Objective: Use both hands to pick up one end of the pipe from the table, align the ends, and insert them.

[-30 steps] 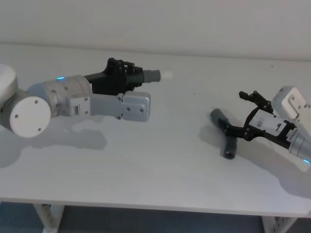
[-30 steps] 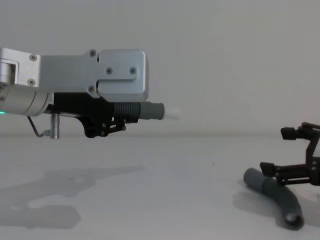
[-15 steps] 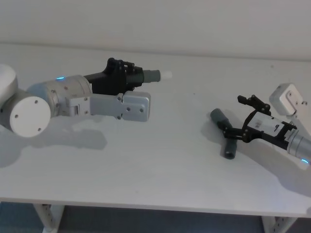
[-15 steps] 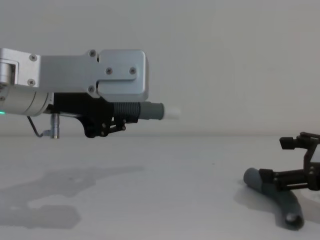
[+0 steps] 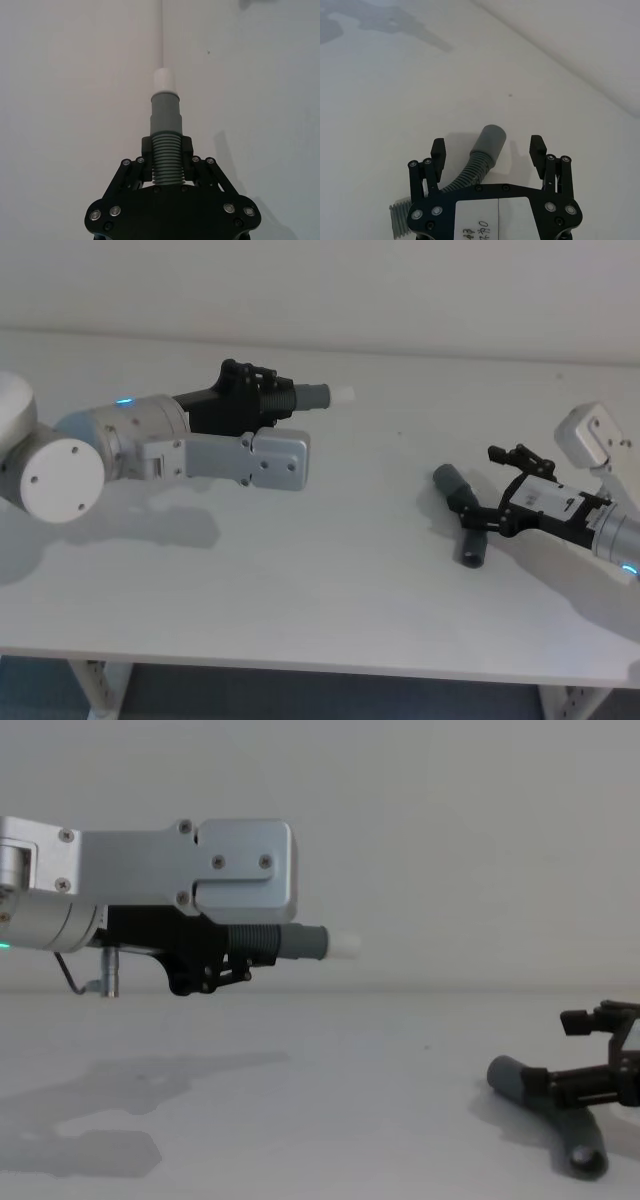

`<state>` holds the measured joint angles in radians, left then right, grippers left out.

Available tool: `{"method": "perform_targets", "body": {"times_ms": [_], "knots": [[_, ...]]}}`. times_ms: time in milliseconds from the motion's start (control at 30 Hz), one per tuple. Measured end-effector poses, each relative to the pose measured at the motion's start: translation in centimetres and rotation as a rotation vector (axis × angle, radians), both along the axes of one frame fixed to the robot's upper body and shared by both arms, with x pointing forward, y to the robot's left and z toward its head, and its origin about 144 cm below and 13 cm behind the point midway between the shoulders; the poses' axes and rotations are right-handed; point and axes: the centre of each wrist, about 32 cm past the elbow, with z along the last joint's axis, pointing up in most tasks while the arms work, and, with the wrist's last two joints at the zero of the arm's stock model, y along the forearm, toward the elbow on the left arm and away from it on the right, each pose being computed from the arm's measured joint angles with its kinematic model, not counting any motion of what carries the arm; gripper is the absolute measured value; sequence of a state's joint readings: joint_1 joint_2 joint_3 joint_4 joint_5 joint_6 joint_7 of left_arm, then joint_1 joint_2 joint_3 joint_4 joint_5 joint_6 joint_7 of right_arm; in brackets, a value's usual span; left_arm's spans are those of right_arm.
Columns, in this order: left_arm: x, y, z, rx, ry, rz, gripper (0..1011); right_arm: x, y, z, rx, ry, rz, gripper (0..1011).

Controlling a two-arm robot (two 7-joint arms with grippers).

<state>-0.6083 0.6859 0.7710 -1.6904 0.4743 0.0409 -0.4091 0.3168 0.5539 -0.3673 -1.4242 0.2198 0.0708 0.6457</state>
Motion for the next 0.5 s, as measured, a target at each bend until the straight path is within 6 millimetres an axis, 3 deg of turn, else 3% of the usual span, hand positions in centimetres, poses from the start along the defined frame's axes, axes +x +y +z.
{"method": "perform_targets", "body": {"times_ms": [500], "knots": [[0.0, 0.0, 0.0, 0.0, 0.0, 0.0, 320, 1.2, 0.2, 0.6, 0.037, 0.197, -0.027, 1001]]}}
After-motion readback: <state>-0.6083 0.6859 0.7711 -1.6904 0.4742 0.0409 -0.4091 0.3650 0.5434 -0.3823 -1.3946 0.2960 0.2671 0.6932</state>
